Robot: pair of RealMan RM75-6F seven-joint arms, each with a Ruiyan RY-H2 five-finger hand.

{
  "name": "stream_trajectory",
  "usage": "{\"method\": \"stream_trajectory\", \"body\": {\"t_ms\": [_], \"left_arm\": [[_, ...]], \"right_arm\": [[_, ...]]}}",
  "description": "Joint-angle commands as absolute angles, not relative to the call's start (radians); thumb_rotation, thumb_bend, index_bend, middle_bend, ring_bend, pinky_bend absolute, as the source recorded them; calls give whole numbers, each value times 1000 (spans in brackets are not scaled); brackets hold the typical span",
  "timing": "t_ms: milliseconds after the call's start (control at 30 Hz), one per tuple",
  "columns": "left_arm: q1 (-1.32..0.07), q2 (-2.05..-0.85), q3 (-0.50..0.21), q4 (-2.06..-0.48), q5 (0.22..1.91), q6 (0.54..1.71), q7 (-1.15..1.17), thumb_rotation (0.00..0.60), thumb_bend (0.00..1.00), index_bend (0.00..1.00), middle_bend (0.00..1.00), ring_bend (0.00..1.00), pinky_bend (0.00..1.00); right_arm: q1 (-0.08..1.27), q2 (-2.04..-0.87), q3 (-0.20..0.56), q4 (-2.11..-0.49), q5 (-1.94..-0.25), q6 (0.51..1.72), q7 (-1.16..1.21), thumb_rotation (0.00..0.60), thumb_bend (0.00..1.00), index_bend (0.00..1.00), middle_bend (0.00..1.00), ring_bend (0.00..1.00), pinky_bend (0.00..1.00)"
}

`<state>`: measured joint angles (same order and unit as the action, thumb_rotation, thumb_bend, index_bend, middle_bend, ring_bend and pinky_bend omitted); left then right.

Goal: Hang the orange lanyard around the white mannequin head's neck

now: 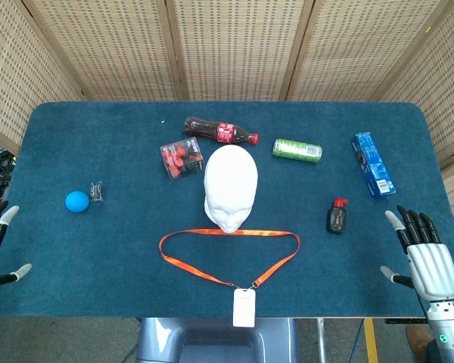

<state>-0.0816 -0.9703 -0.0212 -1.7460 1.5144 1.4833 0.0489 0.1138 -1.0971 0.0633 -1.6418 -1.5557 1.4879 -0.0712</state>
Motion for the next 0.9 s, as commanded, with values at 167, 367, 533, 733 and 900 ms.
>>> {"method": "stream_trajectory", "body": {"t_ms": [167,367,533,733,900], "left_arm": [[-85,-972,-24,-1741,1508,1475,46,600,0,0,0,0,0],[-110,-983,-37,-1733,1473,1429,64,600,0,0,0,0,0],[-124,-993,-41,-1727,1443,1397,83,600,0,0,0,0,0],[-138,-1005,-50,-1727,1413,1373,111,600,0,0,0,0,0],[-150,-1011,-49,-1728,1399,1347,124,600,0,0,0,0,0]], "right_arm": [[126,-1107,54,-1639,-1547,1448,-64,600,0,12,0,0,0],[249,-1116,59,-1629,-1542,1241,9,600,20,90,0,0,0],[358,-1151,98,-1634,-1488,1088,-42,600,137,278,0,0,0],[463,-1210,133,-1654,-1384,928,-59,600,275,354,0,0,0],[514,-1254,145,-1647,-1310,852,-78,600,360,376,0,0,0]]}}
